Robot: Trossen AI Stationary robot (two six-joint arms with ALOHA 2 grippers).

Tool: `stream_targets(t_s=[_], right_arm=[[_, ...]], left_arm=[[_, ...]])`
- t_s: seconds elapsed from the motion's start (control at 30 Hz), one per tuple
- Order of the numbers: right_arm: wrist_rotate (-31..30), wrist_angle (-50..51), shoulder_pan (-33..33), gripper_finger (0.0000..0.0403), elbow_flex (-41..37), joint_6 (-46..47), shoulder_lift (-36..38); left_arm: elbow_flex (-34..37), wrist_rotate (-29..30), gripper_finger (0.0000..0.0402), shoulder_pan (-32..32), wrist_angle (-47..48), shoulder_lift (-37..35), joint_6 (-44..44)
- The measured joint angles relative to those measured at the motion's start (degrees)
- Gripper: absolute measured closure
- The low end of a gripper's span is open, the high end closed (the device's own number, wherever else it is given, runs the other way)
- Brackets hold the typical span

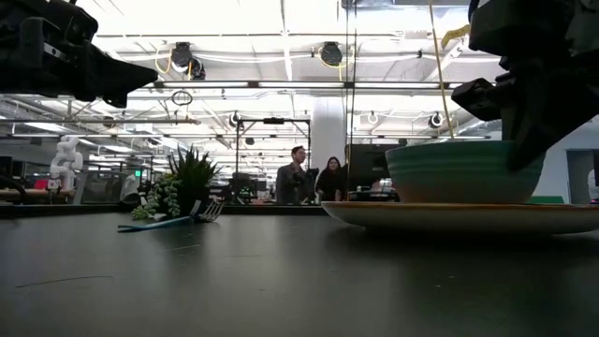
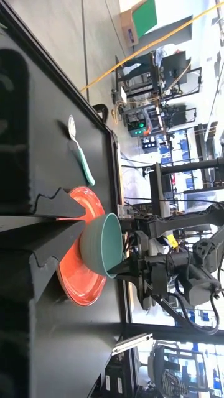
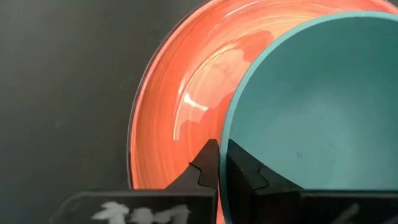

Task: Set table place
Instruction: Put the green bowl on the orange plate

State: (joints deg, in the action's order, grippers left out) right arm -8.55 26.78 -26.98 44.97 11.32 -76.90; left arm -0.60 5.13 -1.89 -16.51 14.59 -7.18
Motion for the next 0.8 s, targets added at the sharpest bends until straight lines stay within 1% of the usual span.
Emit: stream_targets(t_s=[0.1, 0.6, 0.8], right_arm=[[1.2, 0.0, 0.0, 0.0402, 0.0, 0.0, 0.3], [1.4, -0.2, 0.0, 0.0402, -0.1, 0.0, 0.5], [3.0, -0.5, 0.0, 0.0401, -0.1, 0.0, 0.5]], left_arm=[[0.0, 0.0, 0.0378, 0.0, 0.0, 0.0, 0.0], [0.0, 0.0, 0.0378, 0.0, 0.0, 0.0, 0.0], [0.0, 0.0, 0.0378, 0.0, 0.0, 0.0, 0.0]])
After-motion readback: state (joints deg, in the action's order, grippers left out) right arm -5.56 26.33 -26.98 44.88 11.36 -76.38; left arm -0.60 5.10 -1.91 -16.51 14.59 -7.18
